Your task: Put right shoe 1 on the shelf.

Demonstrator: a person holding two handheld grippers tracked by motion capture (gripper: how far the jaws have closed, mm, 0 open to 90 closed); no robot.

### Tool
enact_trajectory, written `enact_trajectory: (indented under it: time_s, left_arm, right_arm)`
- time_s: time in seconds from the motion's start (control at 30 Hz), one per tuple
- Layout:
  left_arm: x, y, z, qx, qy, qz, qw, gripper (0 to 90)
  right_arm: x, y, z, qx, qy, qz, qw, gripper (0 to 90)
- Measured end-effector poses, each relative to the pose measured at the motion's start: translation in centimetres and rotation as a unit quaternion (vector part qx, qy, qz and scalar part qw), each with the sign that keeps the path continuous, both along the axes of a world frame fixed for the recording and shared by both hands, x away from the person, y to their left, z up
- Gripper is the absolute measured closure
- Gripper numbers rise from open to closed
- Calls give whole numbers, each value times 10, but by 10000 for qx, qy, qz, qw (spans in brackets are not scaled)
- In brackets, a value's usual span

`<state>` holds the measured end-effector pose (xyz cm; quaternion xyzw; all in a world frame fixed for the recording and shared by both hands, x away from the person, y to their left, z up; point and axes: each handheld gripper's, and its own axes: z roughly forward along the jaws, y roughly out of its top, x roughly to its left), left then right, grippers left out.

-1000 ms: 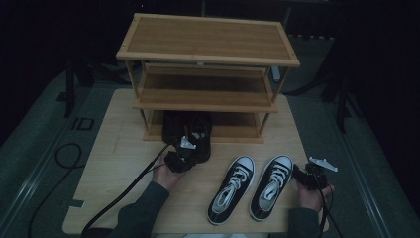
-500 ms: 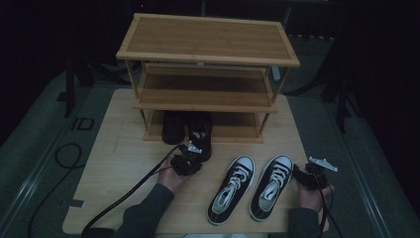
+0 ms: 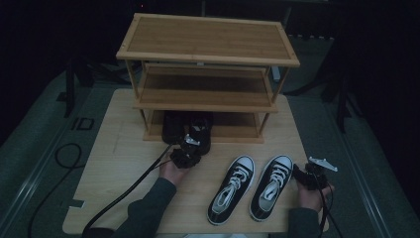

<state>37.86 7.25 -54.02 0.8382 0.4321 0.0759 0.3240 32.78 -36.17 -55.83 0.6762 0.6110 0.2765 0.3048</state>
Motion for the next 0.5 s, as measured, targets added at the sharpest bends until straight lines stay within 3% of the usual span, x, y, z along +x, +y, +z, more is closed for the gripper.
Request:
enact_trajectory:
  time_s: [0.5]
  left_arm:
    - [23,15,-3,-225,116,334,9991,895]
  right_arm:
    - [0,0,0,4,0,4,10000,387]
